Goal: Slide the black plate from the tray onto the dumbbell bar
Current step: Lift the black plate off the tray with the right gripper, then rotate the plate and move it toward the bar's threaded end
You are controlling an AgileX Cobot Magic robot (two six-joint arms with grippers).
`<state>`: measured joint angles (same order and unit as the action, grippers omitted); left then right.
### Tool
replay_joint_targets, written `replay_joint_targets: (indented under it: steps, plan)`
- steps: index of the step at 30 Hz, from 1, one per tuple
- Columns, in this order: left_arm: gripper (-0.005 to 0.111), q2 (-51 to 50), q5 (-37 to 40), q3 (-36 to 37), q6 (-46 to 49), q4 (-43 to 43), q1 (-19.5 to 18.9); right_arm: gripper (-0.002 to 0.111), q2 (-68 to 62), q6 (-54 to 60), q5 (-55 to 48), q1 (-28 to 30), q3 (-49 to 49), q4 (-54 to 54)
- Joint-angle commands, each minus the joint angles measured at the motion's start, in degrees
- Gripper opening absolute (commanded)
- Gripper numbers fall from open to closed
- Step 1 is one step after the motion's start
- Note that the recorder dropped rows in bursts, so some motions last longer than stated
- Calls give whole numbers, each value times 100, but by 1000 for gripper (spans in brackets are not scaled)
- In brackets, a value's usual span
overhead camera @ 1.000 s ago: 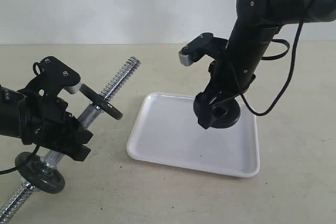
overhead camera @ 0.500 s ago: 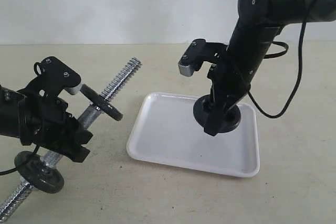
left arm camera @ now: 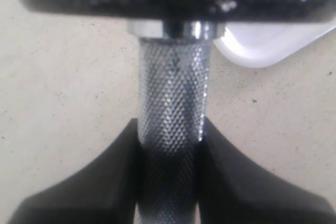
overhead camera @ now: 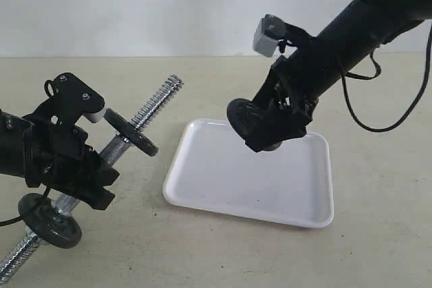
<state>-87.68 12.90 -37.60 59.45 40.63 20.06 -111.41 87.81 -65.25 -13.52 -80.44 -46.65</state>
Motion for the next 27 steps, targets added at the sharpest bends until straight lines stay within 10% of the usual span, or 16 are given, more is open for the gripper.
replay_joint_targets:
  steps: [1,27]
  plan:
    - [4,298,-569,-188,106,154,-16,0,158,1041,-471,514,-19,-1198]
    - [4,298,-555,-188,1516,-433,-16,0,-191,3046,-471,707,364,-2853]
